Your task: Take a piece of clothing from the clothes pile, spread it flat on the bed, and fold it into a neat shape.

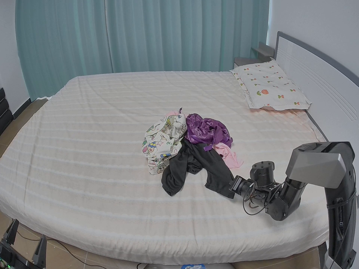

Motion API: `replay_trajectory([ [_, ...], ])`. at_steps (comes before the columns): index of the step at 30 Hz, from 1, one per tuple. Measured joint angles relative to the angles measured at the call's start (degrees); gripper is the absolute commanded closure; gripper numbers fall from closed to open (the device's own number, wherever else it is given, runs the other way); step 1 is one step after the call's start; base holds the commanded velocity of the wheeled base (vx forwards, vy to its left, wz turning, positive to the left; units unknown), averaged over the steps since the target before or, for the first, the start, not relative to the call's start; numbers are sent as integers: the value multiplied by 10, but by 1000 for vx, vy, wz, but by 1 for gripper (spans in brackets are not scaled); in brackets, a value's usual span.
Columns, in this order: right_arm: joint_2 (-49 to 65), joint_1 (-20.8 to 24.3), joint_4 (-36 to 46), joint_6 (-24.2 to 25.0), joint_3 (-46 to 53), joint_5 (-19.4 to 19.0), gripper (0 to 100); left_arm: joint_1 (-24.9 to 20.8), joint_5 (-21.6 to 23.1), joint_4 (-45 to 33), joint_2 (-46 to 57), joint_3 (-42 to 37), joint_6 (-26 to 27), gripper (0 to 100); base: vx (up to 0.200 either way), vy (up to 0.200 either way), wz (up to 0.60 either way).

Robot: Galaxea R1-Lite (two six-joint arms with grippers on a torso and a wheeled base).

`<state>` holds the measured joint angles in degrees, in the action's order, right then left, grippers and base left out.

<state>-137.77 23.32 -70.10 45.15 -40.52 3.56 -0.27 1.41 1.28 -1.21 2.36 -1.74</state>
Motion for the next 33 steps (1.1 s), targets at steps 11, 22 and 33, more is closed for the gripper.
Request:
replay_trajectory([
  [11, 37, 4, -101, 49, 94, -13, 100, -35, 19, 59, -168, 76, -36, 0, 0, 0, 0],
  [22, 38, 2, -146, 74, 127, -26, 100, -111, 24, 192, -462, 114, -135, 0, 0, 0, 0],
  [33, 33, -1, -169, 87, 143, -32, 100, -162, 26, 289, -781, 217, -235, 0, 0, 0, 0],
])
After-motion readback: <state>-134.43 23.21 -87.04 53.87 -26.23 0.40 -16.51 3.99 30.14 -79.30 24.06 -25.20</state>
